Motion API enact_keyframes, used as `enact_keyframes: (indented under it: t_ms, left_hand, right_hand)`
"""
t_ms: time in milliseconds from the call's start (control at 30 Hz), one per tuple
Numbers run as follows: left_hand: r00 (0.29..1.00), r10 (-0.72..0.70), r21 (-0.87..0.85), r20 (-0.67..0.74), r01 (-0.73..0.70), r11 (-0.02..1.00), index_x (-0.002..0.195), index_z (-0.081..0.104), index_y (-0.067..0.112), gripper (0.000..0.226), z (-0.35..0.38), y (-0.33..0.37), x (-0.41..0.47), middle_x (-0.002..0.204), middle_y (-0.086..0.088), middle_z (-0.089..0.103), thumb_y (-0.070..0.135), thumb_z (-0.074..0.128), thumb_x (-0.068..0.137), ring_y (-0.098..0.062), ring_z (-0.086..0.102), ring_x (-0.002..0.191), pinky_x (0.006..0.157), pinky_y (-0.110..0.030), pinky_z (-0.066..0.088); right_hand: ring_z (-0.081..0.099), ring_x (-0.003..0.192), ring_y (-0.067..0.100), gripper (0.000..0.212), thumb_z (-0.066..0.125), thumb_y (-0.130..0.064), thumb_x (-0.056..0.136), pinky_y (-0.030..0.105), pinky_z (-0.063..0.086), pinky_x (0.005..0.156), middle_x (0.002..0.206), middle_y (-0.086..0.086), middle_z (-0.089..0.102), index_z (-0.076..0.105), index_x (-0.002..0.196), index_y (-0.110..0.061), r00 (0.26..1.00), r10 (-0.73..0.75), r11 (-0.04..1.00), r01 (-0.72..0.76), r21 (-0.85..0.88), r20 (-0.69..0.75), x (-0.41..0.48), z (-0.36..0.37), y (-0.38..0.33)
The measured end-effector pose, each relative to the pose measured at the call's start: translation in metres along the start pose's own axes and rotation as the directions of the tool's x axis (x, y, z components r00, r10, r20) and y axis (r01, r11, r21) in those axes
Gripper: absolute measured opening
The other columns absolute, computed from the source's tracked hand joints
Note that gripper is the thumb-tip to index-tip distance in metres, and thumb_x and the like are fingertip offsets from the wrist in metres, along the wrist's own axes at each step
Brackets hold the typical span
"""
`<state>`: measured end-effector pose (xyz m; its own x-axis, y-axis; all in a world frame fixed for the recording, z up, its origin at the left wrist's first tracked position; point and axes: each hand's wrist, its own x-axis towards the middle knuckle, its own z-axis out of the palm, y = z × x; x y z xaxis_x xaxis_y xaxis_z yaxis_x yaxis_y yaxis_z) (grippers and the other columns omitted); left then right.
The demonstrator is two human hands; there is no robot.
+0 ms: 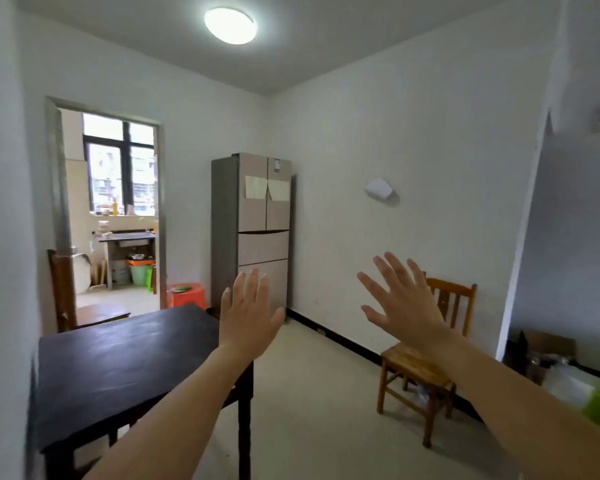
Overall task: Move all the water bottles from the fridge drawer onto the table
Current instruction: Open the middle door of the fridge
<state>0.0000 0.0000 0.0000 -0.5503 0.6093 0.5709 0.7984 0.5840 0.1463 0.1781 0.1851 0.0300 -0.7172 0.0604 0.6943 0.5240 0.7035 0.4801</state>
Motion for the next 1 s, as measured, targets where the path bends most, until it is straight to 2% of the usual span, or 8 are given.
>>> enact_keyframes:
  t_ms: [100,233,367,467,633,800,900,1000]
  left_hand:
    - [0.999,-0.037,0.008,-0.006,0.037,0.999,0.147,0.007,0.014,0.067,0.038,-0.003,0.032,0.157,-0.007,-0.001,0.044,0.035,0.094,-0.027,-0.003,0.145,0.116,-0.044,0.006]
    - [0.999,0.030,0.035,-0.016,-0.030,0.999,0.147,0.007,0.015,0.067,0.075,-0.001,0.079,0.157,-0.007,-0.001,0.045,0.035,0.094,-0.027,-0.002,0.145,0.117,-0.043,0.007]
    - [0.999,0.036,0.070,0.022,-0.038,0.997,0.147,0.008,0.015,0.078,0.118,-0.014,0.120,0.157,-0.006,-0.002,0.055,0.014,0.080,-0.025,-0.004,0.145,0.117,-0.041,0.003]
    - [0.999,0.032,0.067,0.032,-0.034,0.997,0.146,0.016,0.013,0.081,0.149,-0.025,0.143,0.157,-0.009,0.006,0.054,0.012,0.076,-0.028,0.003,0.145,0.116,-0.042,0.007]
    - [0.994,0.043,0.114,0.105,-0.055,0.992,0.146,0.019,0.012,0.088,0.209,-0.052,0.190,0.156,-0.010,0.011,0.057,0.004,0.072,-0.029,0.007,0.144,0.115,-0.044,0.011]
    - [0.993,0.052,0.028,0.107,-0.056,0.998,0.147,0.011,0.014,0.069,0.248,-0.065,0.254,0.157,-0.007,0.001,0.044,0.039,0.092,-0.026,-0.002,0.145,0.117,-0.041,0.004]
    - [0.994,0.074,-0.104,0.081,-0.065,0.992,0.147,0.011,0.015,0.069,0.271,-0.061,0.295,0.157,-0.006,0.001,0.042,0.042,0.092,-0.024,-0.004,0.145,0.117,-0.039,0.004]
    - [0.993,0.099,-0.221,0.065,-0.083,0.972,0.147,0.012,0.015,0.068,0.295,-0.054,0.327,0.157,-0.005,0.002,0.041,0.042,0.092,-0.022,-0.004,0.145,0.117,-0.040,0.005]
  right_hand:
    - [0.057,0.116,0.034,0.058,0.029,-0.049,0.080,0.056,0.044,0.092,0.122,0.017,0.061,0.062,0.116,-0.019,0.998,0.005,1.000,-0.004,-0.013,0.057,0.014,0.038,0.004]
    - [0.056,0.116,0.034,0.058,0.029,-0.049,0.080,0.057,0.044,0.091,0.122,0.018,0.060,0.062,0.116,-0.018,0.998,0.026,0.999,-0.024,-0.031,0.059,0.034,0.093,0.021]
    - [0.045,0.121,0.033,0.056,0.031,-0.049,0.080,0.057,0.044,0.091,0.121,0.018,0.060,0.062,0.115,-0.017,0.998,0.057,0.998,-0.058,0.006,0.038,0.061,0.156,0.032]
    - [0.040,0.120,0.031,0.052,0.039,-0.049,0.079,0.057,0.043,0.091,0.121,0.018,0.060,0.059,0.115,-0.017,0.997,0.062,0.996,-0.065,0.063,0.048,0.077,0.203,0.027]
    - [0.037,0.121,0.030,0.052,0.034,-0.049,0.081,0.056,0.043,0.091,0.123,0.017,0.058,0.051,0.118,-0.018,0.997,0.042,0.993,-0.048,0.108,0.063,0.104,0.286,0.015]
    - [0.037,0.122,0.031,0.050,0.042,-0.048,0.081,0.056,0.043,0.092,0.126,0.019,0.057,0.054,0.119,-0.017,0.993,0.037,0.997,-0.044,0.065,0.116,0.131,0.337,0.029]
    - [0.044,0.122,0.032,0.054,0.034,-0.048,0.081,0.055,0.044,0.091,0.125,0.018,0.057,0.058,0.117,-0.017,0.989,0.079,0.996,-0.084,0.038,0.121,0.152,0.363,0.046]
    - [0.036,0.122,0.030,0.055,0.035,-0.046,0.080,0.055,0.044,0.090,0.124,0.019,0.057,0.059,0.117,-0.014,0.989,0.113,0.992,-0.117,0.040,0.095,0.165,0.388,0.065]
